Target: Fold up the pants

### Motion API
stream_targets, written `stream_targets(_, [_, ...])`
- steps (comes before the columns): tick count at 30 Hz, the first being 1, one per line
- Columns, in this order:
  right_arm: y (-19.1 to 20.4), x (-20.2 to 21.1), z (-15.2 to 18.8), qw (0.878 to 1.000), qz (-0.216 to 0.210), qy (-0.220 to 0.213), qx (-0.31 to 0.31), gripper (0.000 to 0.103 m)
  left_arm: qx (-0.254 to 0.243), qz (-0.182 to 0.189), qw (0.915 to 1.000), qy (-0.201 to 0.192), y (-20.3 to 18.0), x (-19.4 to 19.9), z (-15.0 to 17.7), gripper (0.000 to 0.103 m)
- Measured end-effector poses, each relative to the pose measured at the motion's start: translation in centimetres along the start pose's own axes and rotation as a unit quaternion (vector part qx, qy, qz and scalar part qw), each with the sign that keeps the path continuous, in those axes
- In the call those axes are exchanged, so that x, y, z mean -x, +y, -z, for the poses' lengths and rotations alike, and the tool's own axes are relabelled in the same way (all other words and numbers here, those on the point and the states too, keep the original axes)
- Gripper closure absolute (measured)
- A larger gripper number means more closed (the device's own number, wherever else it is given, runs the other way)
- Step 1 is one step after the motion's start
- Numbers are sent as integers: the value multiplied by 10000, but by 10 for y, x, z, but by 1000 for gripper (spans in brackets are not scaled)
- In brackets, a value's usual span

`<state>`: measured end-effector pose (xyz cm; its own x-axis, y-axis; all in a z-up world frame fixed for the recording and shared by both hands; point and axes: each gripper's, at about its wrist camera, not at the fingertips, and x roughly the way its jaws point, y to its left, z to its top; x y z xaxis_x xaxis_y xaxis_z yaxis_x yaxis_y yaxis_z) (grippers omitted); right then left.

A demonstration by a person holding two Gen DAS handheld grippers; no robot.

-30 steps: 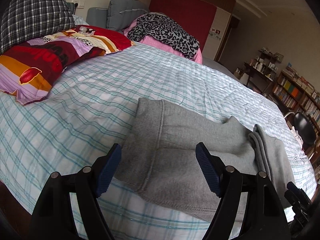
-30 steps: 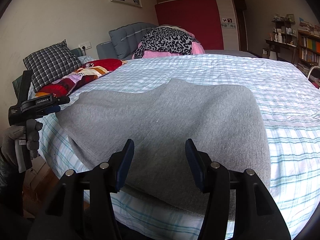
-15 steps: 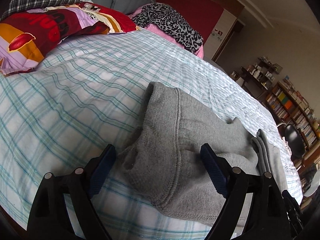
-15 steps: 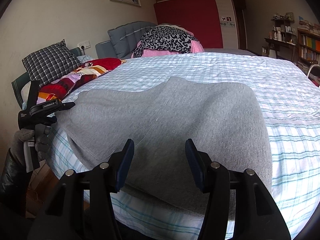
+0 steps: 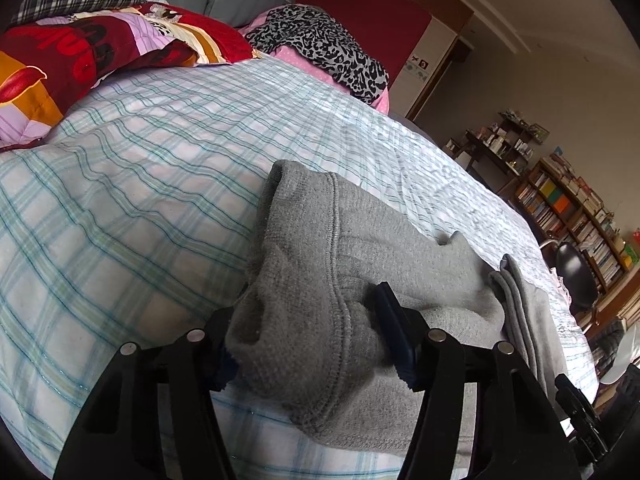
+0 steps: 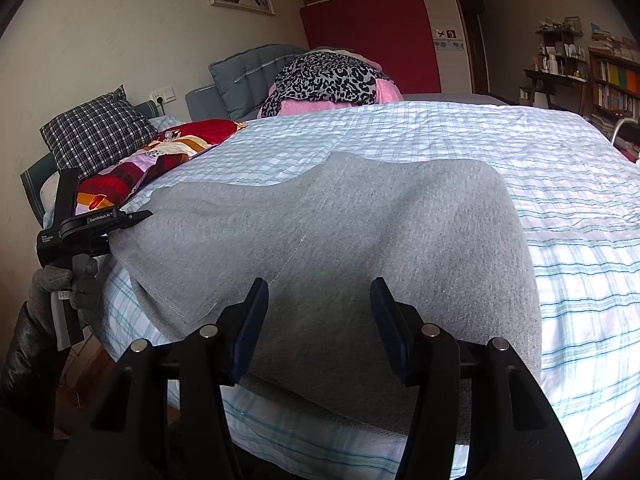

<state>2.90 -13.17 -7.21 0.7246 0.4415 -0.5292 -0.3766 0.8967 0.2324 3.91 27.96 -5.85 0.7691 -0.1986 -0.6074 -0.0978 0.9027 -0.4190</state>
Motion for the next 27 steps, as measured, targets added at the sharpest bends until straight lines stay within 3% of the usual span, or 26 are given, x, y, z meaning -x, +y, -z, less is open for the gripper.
stream_targets(5, [-1,0,0,10000,4,-6,-26,48,201,142,9996,-120,6,-1,-1,40])
stream_targets(8, [-2,0,1,10000,3,-15,-38,48,161,29,9997,-161,3,-7,-1,40])
stream_targets(9, [-2,1,1,10000,7,-25,-41,48,101,-36,9998,-160,1,-8,-1,42])
stream_targets(11, [-3,2,1,10000,15,-50,-62,48,121,31,9999,-114,0,-9,-2,62])
stream_targets(14, [-7,3,1,9999,29,-81,-124,48,304,128,9994,-111,2,-5,-3,70])
stream_targets(18, [-11,4,1,9997,50,-106,-192,48,131,-57,9995,-266,-12,2,-3,75])
stream_targets(22, [-15,6,1,9995,59,-167,-254,48,153,-27,9993,-342,-23,10,-10,76])
stream_targets(27, [-23,8,2,9991,70,-226,-356,48,-177,-26,9984,-531,-51,23,-18,77])
